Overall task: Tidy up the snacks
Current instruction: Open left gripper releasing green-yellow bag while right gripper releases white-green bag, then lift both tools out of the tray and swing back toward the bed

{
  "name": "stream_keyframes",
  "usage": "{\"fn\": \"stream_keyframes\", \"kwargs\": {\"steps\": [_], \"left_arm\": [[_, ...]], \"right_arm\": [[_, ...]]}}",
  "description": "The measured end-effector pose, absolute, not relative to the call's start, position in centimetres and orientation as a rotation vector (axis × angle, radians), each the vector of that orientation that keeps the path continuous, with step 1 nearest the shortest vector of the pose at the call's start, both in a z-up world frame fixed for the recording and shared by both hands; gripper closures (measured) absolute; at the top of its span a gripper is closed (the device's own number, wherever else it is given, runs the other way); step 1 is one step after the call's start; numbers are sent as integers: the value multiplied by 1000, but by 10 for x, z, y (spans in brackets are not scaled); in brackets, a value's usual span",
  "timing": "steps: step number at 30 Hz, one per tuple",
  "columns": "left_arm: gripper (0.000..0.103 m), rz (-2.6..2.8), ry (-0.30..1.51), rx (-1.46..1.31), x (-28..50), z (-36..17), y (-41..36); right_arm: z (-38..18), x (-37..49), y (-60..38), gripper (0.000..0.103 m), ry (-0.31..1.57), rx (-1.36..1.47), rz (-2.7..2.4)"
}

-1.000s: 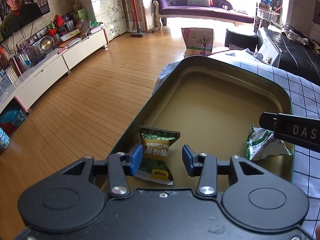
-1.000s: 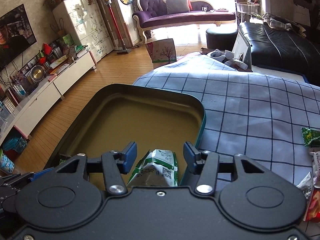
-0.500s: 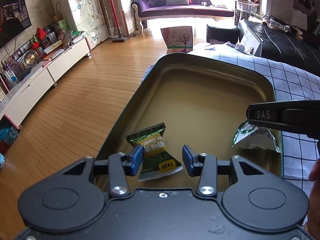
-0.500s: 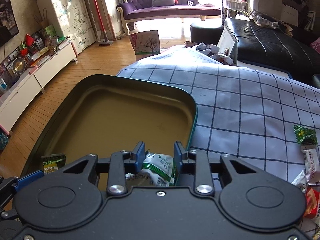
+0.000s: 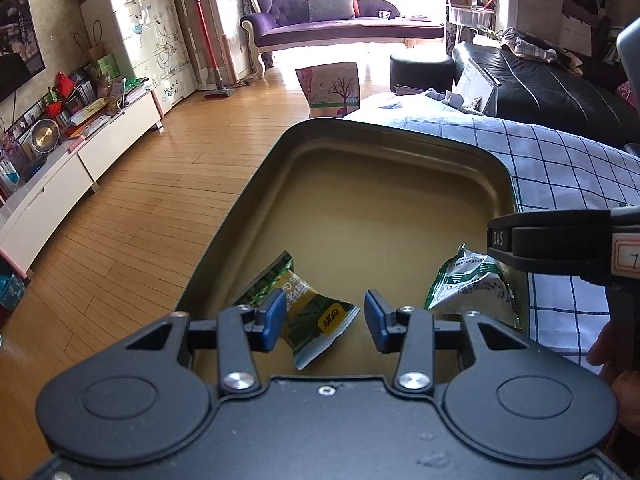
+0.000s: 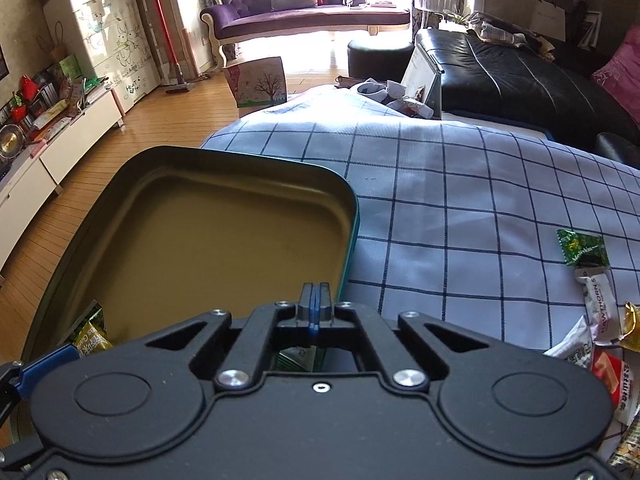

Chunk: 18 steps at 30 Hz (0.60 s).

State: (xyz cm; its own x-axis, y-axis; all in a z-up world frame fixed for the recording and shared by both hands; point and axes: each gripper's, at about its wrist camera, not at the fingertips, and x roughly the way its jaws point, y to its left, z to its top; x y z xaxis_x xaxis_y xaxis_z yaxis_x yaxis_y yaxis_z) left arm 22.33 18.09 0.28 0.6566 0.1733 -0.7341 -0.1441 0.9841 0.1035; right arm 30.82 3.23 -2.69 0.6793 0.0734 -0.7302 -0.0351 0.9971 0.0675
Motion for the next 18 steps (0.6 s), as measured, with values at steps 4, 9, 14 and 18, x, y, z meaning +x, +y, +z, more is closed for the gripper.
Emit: {"fn": "stream_keyframes", "kwargs": {"steps": [4,9,14,18], "left_arm": [[59,184,828,26,221,4,185],[59,189,821,3,219,5,187],[59,172,820,9,219,6,182],[59,151,805,-5,216,12,180]], "right_arm": [[-27,308,29,103,823,73,90],[-15,302,9,94,771,177,129],[-8,300,-5,77,679,209,-26],[-19,303,7,77,635,103,-224]]}}
